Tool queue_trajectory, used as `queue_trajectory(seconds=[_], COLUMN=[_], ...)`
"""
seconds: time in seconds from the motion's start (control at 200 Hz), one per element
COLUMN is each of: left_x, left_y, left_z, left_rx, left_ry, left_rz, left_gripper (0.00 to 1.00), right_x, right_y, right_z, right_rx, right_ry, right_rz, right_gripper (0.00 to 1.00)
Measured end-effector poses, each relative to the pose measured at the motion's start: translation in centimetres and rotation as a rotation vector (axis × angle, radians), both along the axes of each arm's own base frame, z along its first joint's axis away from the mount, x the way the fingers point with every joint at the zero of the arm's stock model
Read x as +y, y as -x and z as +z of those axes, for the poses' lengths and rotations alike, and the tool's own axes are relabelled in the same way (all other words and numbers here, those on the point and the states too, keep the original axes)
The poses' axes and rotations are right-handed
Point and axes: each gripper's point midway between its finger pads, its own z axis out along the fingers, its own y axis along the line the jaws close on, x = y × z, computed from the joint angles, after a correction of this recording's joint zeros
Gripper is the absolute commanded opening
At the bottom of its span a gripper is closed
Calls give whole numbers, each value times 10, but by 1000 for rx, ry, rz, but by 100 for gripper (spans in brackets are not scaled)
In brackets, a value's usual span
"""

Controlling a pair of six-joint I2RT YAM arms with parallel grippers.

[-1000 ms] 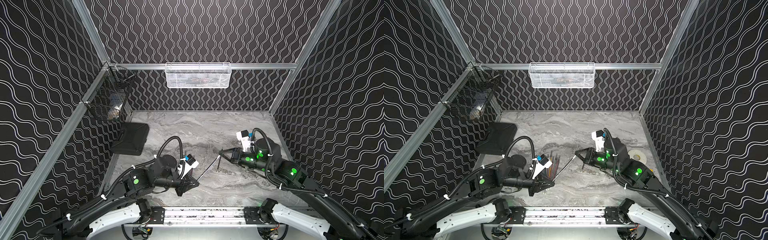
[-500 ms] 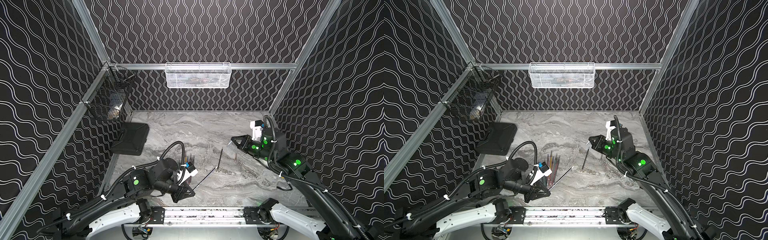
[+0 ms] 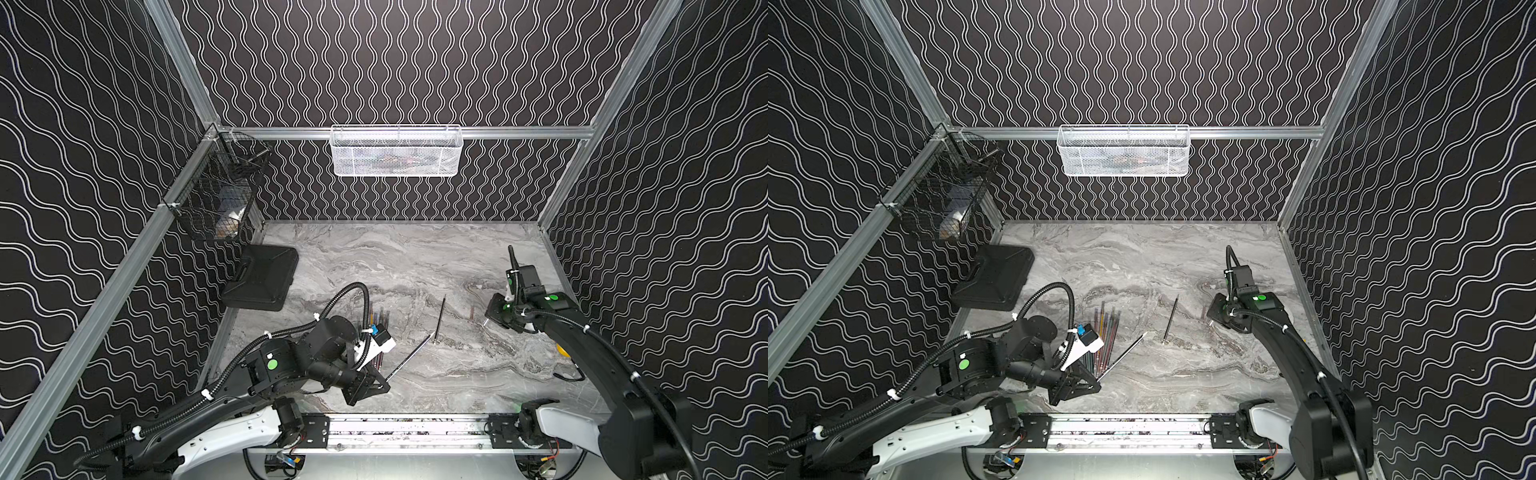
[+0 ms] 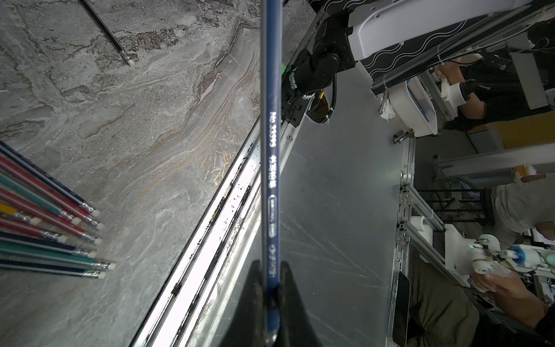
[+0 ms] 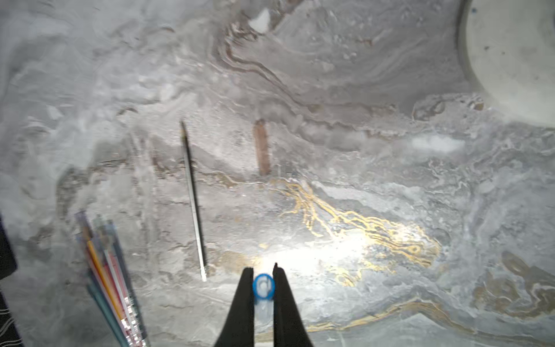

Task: Remove the protective cover of the pencils
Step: Place the protective sleeve at the center of the board.

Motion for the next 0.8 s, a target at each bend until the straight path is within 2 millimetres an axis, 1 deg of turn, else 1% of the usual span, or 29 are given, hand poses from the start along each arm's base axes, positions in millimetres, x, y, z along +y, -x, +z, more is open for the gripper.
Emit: queue_trajectory(seconds=[0.175, 0.31, 0.405, 0.535, 0.655, 0.801], left_x=[0, 1, 1, 2, 2, 2], left_y=[0, 1, 1, 1, 1, 1], left_z=[0, 1, 2, 3, 3, 3], left_rx=[0, -3, -6, -8, -8, -8], left_ry=[0, 5, 8, 10, 10, 10], left_rz=[0, 0, 0, 1, 1, 1], left_gripper=[0, 0, 0, 0, 0, 0], right_x=[-7, -9, -11, -16, -14, -10], right_y=[-12, -21, -32, -46, -62, -70], right_z=[-42, -65, -72, -77, -79, -82], right_rx=[97, 135, 124, 104, 82, 77], right_ry=[50, 66, 65, 60, 42, 11], right_rz=[17, 29, 27, 27, 37, 49], right_gripper=[4, 4, 6, 6, 7, 7])
